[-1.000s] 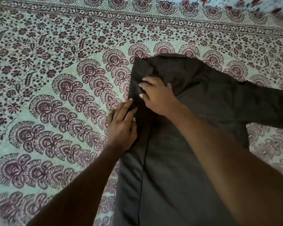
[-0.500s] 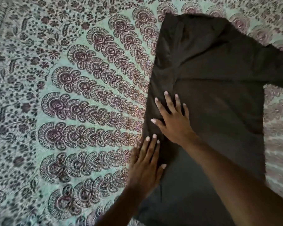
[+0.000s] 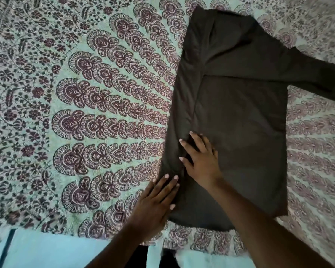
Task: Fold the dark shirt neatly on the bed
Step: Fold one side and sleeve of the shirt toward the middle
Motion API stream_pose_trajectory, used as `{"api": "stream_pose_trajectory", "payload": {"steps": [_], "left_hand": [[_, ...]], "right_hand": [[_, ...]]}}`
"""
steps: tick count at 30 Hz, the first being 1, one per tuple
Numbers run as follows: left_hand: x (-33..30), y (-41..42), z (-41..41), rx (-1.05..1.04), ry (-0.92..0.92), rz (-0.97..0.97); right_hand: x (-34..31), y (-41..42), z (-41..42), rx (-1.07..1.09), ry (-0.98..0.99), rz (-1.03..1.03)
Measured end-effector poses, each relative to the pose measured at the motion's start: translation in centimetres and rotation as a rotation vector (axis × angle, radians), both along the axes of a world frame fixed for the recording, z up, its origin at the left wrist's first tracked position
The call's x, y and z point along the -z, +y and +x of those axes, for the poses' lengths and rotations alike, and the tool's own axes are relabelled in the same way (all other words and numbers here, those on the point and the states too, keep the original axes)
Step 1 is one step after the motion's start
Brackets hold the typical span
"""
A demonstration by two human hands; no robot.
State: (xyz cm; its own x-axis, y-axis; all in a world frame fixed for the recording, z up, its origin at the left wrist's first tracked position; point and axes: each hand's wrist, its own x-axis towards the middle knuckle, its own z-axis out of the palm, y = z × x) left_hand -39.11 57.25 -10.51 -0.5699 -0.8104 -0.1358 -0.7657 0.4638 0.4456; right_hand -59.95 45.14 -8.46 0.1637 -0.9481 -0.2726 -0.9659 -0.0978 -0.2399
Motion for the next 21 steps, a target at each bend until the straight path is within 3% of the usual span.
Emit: {"api": "stream_pose_trajectory", "payload": {"steps": [2,4,6,10,15,17,19,21], "left_hand": [[-0.4,1.0,0.4,-0.087,0.146,0.051],[-1.1,1.3,0.4,-0.261,0.285,0.098],[-1.8,1.2,0.2,-0.424,0.302,0.096],[-2.0,-0.8,-0.5,-0.53,0.176,0.104],[-0.6,-2.2,-1.6,-0.336,-0.134,0.113],[-0.3,-1.9,-1.5,-0.275,-0.212,0.103],[-0.3,-1.3,-1.2,-0.243,-0.254,0.092],[-0.5,-0.7,-0.8,-0.228,-0.27,0.081]], "right_hand": [[0.1,1.8,0.6,0.163,-0.185,-0.041],[-0.4,3.3,1.7,0.362,-0.394,0.054],[-0.7,5.1,2.3,0.441,-0.429,0.129],[-1.3,8.1,2.3,0.538,-0.448,0.176],[-0.9,9.2,0.8,0.617,-0.465,0.243],[-1.2,8.4,0.3,0.577,-0.406,0.323],[-2.5,7.4,-0.1,0.432,-0.164,0.369],[-4.1,6.5,-0.1,0.195,0.037,0.215]]}}
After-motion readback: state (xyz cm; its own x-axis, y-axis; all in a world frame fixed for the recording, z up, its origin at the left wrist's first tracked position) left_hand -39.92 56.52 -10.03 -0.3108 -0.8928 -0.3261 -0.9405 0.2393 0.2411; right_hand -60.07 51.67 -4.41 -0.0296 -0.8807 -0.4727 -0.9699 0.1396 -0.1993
